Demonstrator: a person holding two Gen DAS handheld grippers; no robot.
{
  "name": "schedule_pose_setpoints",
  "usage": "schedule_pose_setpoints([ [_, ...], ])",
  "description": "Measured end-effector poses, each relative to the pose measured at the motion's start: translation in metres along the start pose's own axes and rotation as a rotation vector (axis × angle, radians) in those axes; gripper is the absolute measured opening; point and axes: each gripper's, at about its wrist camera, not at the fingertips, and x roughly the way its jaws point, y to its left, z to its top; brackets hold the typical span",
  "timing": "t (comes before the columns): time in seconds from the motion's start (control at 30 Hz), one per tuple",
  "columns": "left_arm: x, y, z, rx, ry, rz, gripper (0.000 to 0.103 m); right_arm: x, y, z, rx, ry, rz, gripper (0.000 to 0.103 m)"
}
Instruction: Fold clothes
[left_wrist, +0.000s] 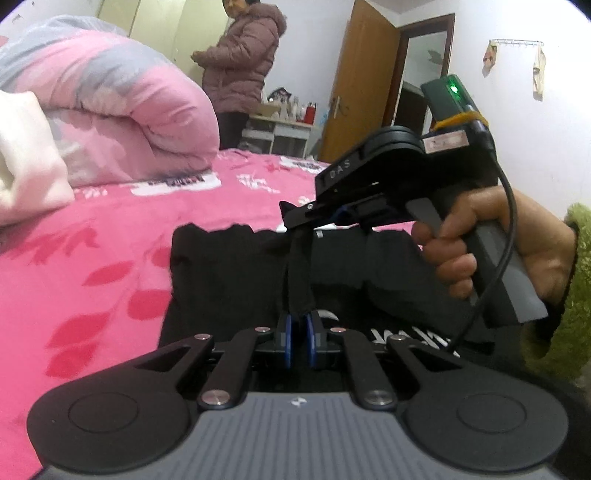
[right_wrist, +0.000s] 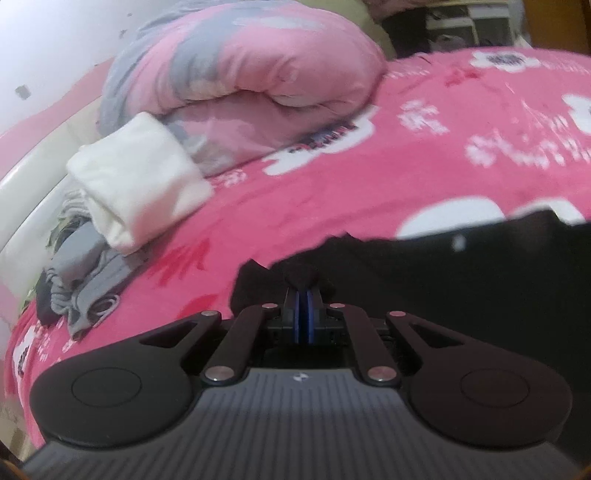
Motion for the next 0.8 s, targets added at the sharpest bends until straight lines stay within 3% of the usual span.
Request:
schedule_pose_setpoints([
  [0.33,0.005,-0.001,-0.005,0.0,0.03,-0.031,0.009,-0.003,-0.035,-0.025,0.102,-0.004,-0.034,0.003],
  [0.5,0.009,0.006,-0.006,-0.057,0.072,-0.117,0.015,-0.003,-0.048,-0.034,0.126,0.0,-0.051,0.004],
  [0.63,-0.004,0.016,-0.006,-0.108,0.064,-0.223,0.048,-0.013,-0.063,-0.038,0.174,-0.002,-0.078,0.015],
  [0.73,-0.021,0.021,-0.005,-0.1,0.04,-0.288,0.051,-0.029,-0.07,-0.039,0.192,-0.004,-0.113,0.022],
  [0.8,-0.031,0.028,-0.003,-0.101,0.028,-0.287,0.051,-0.043,-0.07,-0.041,0.17,0.0,-0.135,0.022],
])
